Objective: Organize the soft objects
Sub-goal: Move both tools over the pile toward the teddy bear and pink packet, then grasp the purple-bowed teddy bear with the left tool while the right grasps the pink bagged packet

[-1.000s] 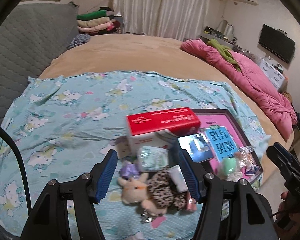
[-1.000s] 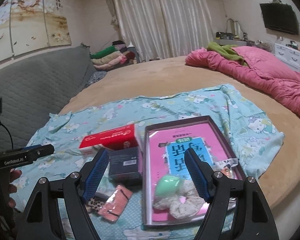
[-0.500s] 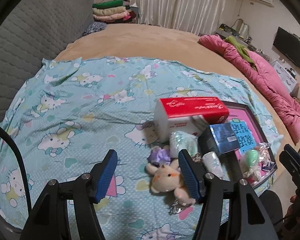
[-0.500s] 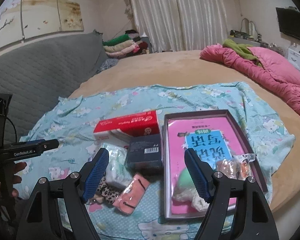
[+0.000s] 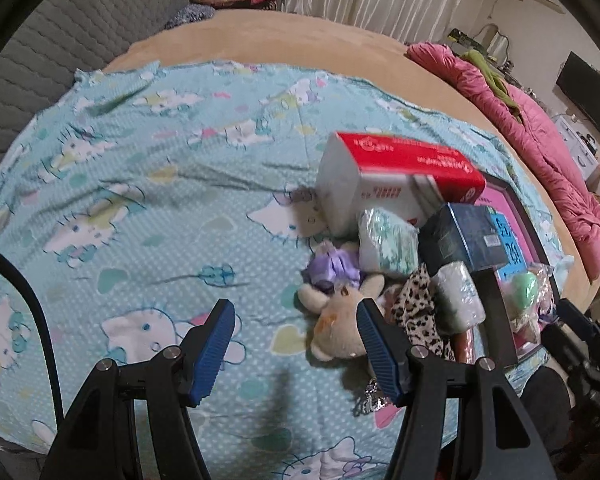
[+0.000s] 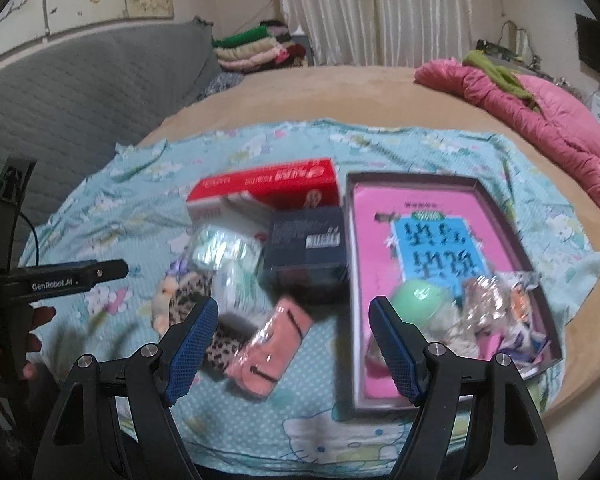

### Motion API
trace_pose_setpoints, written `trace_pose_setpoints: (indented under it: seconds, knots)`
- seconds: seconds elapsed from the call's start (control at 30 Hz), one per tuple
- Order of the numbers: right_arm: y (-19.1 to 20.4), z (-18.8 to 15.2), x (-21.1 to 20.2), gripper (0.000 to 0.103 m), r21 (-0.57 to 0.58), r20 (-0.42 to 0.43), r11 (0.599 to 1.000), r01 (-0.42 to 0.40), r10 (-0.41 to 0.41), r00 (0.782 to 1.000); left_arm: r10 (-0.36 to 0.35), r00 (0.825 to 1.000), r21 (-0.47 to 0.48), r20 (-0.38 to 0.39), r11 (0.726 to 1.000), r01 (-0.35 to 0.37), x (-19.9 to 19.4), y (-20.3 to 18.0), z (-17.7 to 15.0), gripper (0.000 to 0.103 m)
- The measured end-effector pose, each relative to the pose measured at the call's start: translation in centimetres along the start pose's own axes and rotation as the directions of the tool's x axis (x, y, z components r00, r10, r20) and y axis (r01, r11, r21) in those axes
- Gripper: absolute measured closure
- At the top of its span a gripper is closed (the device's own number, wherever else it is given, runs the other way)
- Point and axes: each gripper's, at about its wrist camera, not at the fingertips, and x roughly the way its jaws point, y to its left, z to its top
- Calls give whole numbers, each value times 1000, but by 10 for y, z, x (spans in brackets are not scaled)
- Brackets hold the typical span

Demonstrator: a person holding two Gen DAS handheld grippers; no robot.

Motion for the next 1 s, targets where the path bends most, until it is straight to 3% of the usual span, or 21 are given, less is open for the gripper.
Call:
trace_pose_setpoints:
  seconds: [0.47,0.97,1.0]
  knots:
    - [22,-22,44,24,-66,-136,998,-20,11,991,-55,997,-58,-50,997,52,35,9,-3,40]
    - [14,-21,76,24,-24,-182,999,35,-39,982,-80,996,-55,-38,995,78,47,5,3,40]
    - [13,-21,78,28,-27,-188,999,36,-41,981,-83,996,-55,-39,995,81,48,4,4,40]
